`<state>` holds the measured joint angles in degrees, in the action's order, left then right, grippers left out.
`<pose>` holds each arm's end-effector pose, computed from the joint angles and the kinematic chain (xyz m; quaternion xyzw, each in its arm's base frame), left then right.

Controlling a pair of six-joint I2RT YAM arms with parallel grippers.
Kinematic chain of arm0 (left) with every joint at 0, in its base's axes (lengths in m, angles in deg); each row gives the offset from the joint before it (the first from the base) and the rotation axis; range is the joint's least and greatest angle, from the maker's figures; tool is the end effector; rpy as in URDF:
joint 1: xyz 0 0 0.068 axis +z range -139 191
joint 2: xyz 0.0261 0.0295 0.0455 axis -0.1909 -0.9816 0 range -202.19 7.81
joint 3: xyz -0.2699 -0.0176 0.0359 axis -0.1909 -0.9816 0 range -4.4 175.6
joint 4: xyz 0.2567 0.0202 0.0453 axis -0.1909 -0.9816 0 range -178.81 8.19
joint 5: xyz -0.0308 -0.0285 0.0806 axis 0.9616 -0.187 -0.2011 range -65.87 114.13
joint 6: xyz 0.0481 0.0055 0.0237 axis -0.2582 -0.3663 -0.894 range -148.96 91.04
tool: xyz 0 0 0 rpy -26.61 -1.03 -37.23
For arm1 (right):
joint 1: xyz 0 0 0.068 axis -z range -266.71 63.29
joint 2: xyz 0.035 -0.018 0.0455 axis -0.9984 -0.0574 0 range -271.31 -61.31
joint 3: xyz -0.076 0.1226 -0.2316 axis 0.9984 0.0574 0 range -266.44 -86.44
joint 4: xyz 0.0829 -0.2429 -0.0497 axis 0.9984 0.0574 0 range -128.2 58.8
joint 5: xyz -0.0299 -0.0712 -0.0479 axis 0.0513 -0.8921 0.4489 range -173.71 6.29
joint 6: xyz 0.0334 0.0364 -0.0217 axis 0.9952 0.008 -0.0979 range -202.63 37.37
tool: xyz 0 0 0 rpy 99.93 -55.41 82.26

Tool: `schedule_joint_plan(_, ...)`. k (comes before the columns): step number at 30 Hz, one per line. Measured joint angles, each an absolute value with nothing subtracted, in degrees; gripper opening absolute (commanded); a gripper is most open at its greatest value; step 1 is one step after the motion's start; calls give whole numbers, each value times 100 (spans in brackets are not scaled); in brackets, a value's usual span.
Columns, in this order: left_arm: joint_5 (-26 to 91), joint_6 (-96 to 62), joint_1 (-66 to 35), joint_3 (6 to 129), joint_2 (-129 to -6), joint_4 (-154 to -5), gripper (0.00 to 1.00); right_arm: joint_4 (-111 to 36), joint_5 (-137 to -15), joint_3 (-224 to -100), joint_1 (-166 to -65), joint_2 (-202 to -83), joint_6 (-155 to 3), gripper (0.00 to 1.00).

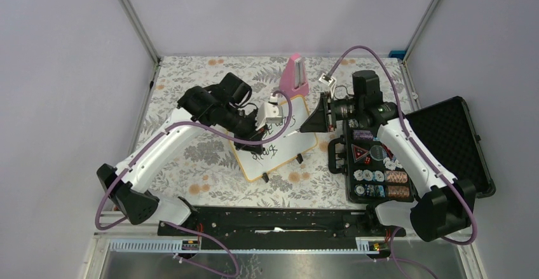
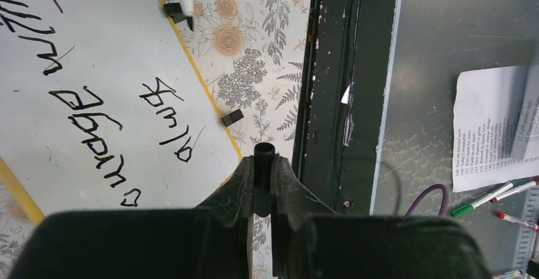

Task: Write a sentence on the whiteboard
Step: Close the whiteboard marker at the center of the board.

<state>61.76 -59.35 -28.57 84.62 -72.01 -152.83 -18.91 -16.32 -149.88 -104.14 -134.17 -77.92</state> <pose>0.1819 -0.1784 0.3817 0.5907 0.7072 -0.3302 0.2047 0.2483 0.1124 0.3428 -0.3604 0.6800 0.5498 0.3246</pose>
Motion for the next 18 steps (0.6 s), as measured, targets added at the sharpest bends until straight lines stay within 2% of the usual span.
schedule_joint_plan(18, 6075, -5778, -3040, 8479, -7498, -15108, 0, -2872, -1365, -14651, -11175, -13465, -6640, 0)
